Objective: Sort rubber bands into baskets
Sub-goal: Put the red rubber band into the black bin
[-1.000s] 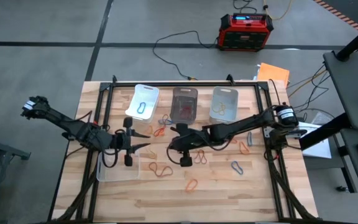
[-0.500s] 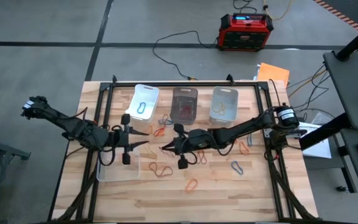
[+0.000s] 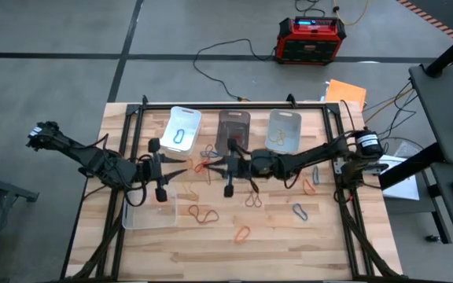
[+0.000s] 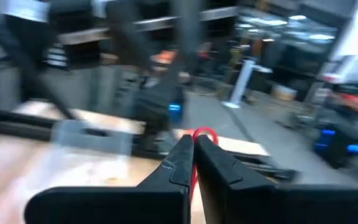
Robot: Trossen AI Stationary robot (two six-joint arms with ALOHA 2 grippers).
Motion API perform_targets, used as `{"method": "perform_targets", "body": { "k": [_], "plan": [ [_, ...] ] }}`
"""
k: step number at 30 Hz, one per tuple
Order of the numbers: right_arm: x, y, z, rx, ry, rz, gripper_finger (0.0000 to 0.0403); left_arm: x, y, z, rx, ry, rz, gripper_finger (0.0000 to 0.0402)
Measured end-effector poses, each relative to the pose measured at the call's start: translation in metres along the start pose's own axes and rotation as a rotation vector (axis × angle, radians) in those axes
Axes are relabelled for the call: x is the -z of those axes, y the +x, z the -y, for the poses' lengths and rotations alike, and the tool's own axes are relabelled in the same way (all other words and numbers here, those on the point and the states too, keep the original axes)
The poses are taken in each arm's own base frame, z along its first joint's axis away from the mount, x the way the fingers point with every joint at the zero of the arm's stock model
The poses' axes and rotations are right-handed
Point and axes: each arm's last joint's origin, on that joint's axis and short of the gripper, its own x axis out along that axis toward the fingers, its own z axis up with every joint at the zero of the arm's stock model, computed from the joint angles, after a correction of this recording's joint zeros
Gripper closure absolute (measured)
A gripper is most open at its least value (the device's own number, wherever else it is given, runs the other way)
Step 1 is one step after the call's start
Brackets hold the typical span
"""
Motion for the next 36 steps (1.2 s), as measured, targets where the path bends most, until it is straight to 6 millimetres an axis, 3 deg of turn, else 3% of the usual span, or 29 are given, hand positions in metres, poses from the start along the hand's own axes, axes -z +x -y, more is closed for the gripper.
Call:
{"method": "perform_targets", "body": {
  "k": [9,13,18,22,29,36],
  "plan": [
    [0.006,-0.005,0.055,0.343,-0.024,-0.143,0.0394,0.000,0.000,0.000,0.000,0.003,-0.004,0.0304],
    [0.023,-0.007,0.083,0.454,0.000,-0.261,0.0394,0.001,0.000,0.000,0.000,0.005,-0.006,0.0304],
    [0.050,-0.015,0.120,0.538,0.149,-0.407,0.0394,0.001,0.000,0.000,0.001,0.005,-0.006,0.0304],
    [0.067,-0.024,0.143,0.504,0.301,-0.485,0.0394,0.001,0.001,0.001,0.001,0.009,-0.010,0.0304],
    [0.079,-0.032,0.160,0.481,0.420,-0.540,0.0394,0.003,0.006,0.005,0.004,0.027,-0.028,0.0304],
    [0.083,-0.034,0.160,0.479,0.422,-0.579,0.0394,0.004,0.010,0.009,0.007,0.041,-0.044,0.0304]
  ]
}}
